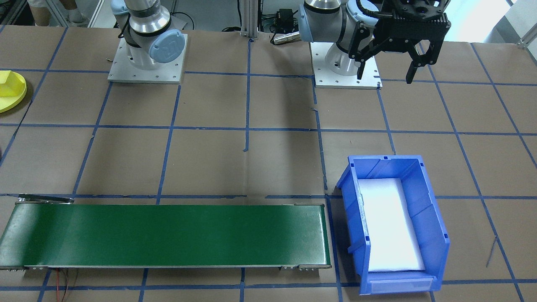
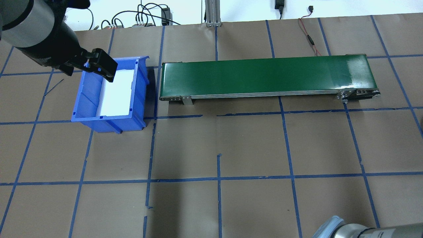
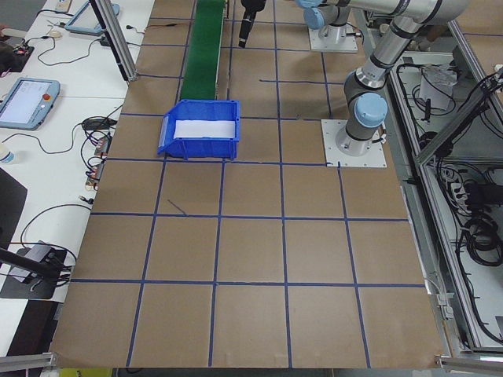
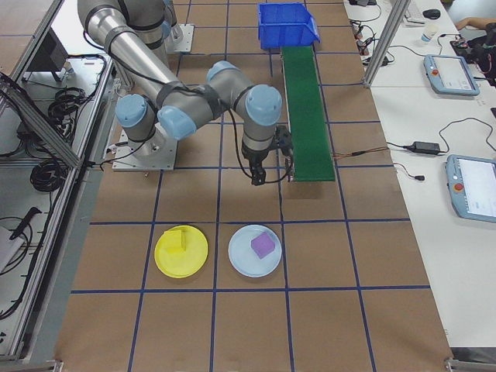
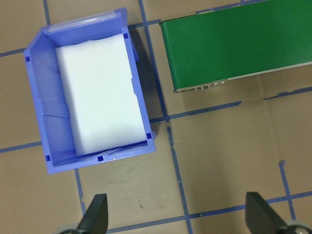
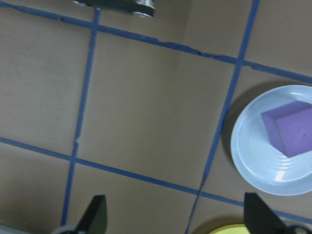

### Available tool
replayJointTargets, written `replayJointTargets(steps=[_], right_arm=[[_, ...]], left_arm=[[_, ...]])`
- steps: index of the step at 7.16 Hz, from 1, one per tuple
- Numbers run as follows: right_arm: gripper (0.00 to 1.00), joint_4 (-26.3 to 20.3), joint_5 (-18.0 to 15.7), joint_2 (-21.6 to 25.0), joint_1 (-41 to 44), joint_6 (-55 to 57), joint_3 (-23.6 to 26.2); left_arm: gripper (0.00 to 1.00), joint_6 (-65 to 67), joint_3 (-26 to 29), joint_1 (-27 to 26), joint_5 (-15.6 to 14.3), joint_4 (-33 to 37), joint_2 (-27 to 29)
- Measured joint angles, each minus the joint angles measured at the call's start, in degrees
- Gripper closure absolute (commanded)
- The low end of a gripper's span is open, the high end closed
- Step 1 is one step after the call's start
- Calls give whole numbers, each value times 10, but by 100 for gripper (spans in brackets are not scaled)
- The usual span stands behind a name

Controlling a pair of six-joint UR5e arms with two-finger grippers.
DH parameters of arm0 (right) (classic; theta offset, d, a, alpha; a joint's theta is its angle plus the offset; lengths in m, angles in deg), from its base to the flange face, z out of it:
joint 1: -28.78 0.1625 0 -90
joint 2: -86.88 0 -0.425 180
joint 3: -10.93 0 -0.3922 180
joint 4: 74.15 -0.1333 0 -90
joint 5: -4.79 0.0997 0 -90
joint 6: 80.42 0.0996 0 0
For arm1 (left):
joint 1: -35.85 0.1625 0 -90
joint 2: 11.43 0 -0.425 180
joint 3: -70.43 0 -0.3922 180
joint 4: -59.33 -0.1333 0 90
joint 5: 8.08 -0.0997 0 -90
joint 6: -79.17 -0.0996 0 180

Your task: Move block left to right into plate

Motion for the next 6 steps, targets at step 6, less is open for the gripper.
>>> replayJointTargets(steps=[6], right_arm=[[0, -89, -1, 97, 404, 584, 0]], left_arm=[[0, -2, 2, -7, -11, 32, 0]])
